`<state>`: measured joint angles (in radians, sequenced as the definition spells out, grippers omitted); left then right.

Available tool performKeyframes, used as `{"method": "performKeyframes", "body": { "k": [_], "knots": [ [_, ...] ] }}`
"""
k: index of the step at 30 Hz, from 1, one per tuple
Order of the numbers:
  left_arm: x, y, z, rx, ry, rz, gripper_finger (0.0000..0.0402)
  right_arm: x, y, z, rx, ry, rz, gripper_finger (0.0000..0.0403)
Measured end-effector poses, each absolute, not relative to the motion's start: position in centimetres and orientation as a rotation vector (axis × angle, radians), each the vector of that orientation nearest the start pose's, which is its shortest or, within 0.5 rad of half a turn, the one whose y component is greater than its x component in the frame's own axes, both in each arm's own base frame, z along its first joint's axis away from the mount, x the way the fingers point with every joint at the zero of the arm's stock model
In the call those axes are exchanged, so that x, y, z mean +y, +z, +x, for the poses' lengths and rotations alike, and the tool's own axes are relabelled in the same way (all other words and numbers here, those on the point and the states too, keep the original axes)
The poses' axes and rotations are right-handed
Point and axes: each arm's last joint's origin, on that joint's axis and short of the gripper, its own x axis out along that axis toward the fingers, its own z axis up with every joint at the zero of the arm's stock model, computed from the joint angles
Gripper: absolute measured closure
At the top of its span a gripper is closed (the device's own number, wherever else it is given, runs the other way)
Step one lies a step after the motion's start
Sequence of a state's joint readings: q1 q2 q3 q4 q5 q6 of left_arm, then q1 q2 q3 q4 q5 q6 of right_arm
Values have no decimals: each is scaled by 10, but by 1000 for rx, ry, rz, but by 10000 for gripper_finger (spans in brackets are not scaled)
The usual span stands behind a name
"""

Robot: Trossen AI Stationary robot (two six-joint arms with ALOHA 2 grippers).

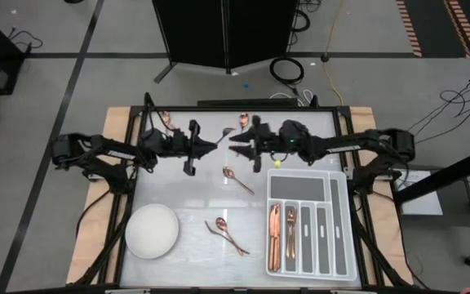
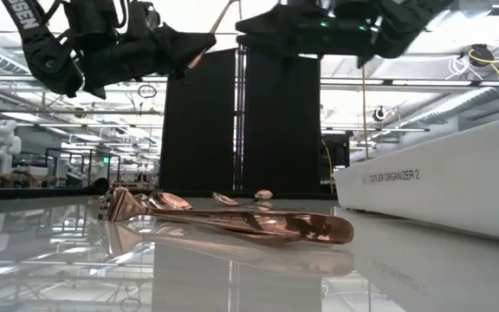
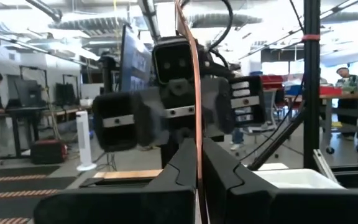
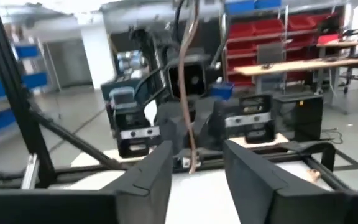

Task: Sort silverware
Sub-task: Put the middle brown in the white silverware organizer

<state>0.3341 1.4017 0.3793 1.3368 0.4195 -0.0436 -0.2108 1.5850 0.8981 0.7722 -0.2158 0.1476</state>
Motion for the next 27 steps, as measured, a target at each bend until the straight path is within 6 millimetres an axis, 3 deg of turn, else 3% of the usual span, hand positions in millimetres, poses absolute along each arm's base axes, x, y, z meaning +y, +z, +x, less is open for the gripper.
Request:
{"method": "performKeyframes", "body": {
  "k": [6, 16, 22, 27],
  "knots": [
    [65, 216, 235, -308, -106, 76, 396, -66, 278, 365, -107, 17, 41, 226],
    [64, 216, 235, -307, -106, 76, 396, -61, 277, 380, -106, 37, -6, 246],
    [64, 216, 235, -306, -105, 76, 396, -61, 278, 380, -114, 34, -8, 289],
    [65, 216, 235, -306, -104, 78, 396, -61, 278, 380, -116, 34, -12, 364]
  ]
}}
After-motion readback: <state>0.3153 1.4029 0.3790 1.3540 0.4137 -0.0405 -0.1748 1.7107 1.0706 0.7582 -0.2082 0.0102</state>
